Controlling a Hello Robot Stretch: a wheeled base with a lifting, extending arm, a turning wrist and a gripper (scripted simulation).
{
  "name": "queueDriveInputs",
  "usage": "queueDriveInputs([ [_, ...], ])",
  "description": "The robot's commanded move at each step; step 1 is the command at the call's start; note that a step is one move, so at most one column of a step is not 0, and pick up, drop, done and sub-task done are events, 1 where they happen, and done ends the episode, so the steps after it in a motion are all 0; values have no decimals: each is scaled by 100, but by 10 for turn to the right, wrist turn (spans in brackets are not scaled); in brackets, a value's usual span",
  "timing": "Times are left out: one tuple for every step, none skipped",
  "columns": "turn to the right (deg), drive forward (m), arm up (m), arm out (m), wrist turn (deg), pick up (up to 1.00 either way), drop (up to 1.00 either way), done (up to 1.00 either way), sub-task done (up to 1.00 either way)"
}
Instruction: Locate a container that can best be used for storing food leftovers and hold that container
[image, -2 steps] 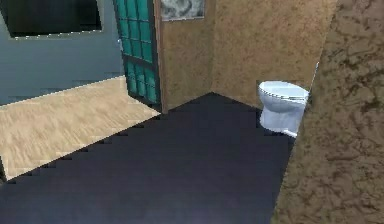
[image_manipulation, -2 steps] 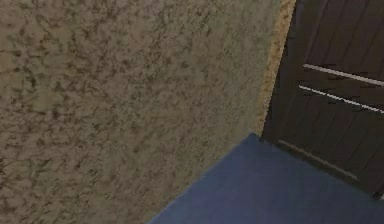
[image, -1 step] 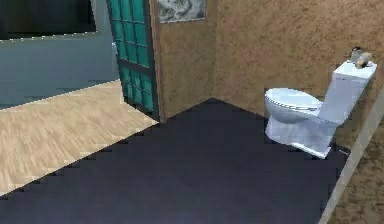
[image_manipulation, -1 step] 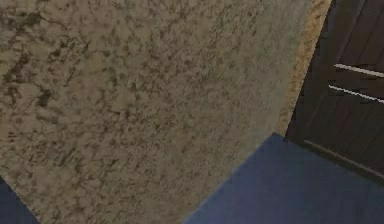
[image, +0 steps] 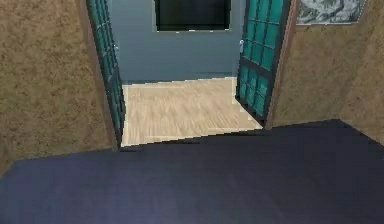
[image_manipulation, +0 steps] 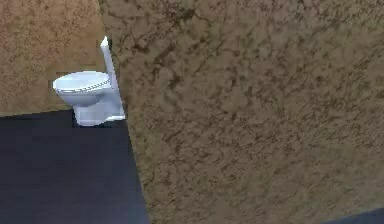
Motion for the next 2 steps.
queueDriveInputs([
  [0, 100, 0, 0, 0, 0, 0, 0, 0],
  [0, 55, 0, 0, 0, 0, 0, 0, 0],
])
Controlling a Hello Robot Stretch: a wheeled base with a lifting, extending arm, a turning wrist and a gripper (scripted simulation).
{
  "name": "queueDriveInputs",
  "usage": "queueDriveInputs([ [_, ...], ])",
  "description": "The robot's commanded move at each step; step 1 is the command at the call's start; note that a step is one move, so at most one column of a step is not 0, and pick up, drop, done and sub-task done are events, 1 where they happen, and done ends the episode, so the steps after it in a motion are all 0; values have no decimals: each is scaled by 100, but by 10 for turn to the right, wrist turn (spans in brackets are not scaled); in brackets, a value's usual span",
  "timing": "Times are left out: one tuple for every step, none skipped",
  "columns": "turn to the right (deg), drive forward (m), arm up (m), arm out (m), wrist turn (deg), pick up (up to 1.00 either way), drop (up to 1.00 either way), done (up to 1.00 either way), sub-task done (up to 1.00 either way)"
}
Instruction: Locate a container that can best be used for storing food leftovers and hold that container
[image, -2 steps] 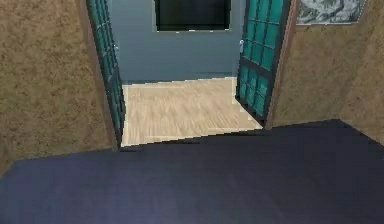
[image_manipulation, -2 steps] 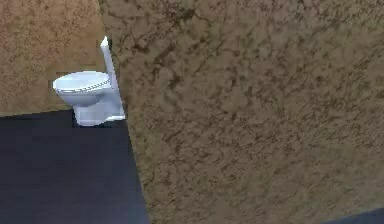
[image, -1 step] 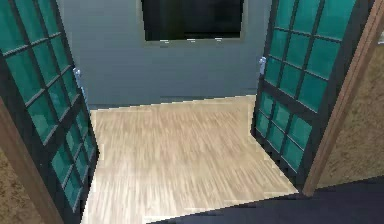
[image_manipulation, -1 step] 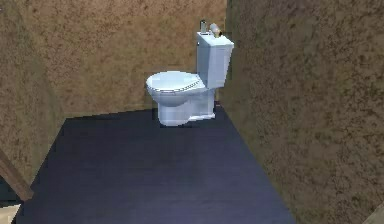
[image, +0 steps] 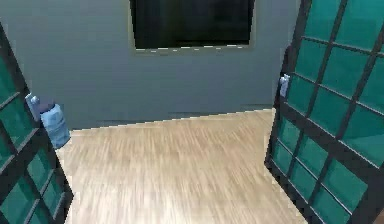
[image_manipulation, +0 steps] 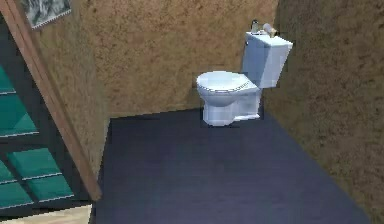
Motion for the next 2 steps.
queueDriveInputs([
  [-210, 0, 0, 0, 0, 0, 0, 0, 0],
  [0, 100, 0, 0, 0, 0, 0, 0, 0],
])
